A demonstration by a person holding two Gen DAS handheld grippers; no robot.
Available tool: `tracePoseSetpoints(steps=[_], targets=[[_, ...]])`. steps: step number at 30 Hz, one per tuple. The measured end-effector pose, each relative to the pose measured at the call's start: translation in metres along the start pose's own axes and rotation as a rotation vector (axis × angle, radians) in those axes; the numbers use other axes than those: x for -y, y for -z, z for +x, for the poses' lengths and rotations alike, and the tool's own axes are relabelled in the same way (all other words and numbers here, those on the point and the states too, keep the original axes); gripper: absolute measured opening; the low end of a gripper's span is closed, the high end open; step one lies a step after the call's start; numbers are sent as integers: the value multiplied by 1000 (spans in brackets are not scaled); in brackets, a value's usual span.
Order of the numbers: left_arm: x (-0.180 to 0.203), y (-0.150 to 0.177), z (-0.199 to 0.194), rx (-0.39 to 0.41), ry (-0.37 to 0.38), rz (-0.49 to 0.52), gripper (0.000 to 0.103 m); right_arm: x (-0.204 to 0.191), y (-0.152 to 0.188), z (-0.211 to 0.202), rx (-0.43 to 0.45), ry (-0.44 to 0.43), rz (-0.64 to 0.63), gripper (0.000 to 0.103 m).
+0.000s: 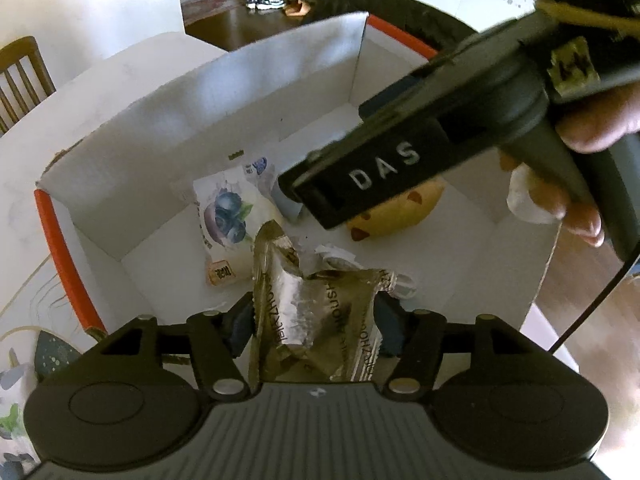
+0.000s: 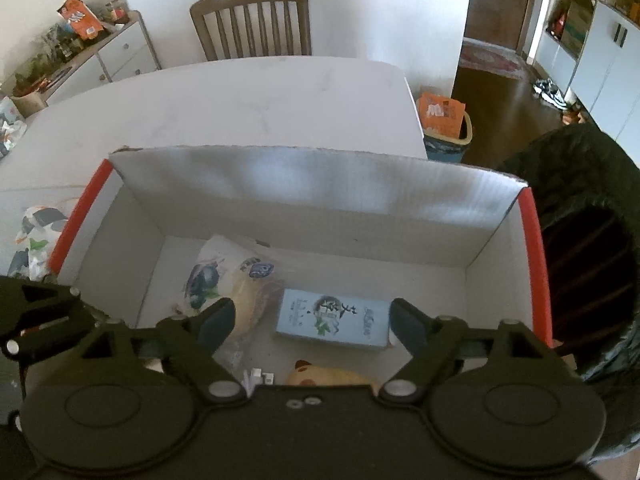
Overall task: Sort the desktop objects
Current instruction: 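Open the right gripper to drop the carton while the left gripper releases the foil bag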
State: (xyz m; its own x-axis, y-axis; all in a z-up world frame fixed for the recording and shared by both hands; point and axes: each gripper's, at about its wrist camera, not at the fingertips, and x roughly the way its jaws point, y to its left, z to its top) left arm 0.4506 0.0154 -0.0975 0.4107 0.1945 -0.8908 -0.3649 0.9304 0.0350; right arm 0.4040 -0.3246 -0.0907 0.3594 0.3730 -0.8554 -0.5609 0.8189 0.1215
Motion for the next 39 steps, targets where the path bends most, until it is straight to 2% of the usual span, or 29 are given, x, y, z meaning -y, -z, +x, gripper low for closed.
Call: tracePoseSetpoints(steps=[6,8,9,12,21,39], targets=[[2,12,-13,42,23,-5,78,0,2,-16,31,-23,14,88],[3,18,-16,52,23,3,78,0,2,-23,42,-31,17,88],[6,8,-11,55,23,2,78,0,2,-27,49,-36,18,88],[6,3,-16,77,35,-15,79,0,1,-38,67,-48,25,88],[2,4,-38,153,54,-52,78,-11,9,-66,122,-69,29,88],[-14,48,-96,270,101,11,79,-63,32,-122,239,-22,78,88]])
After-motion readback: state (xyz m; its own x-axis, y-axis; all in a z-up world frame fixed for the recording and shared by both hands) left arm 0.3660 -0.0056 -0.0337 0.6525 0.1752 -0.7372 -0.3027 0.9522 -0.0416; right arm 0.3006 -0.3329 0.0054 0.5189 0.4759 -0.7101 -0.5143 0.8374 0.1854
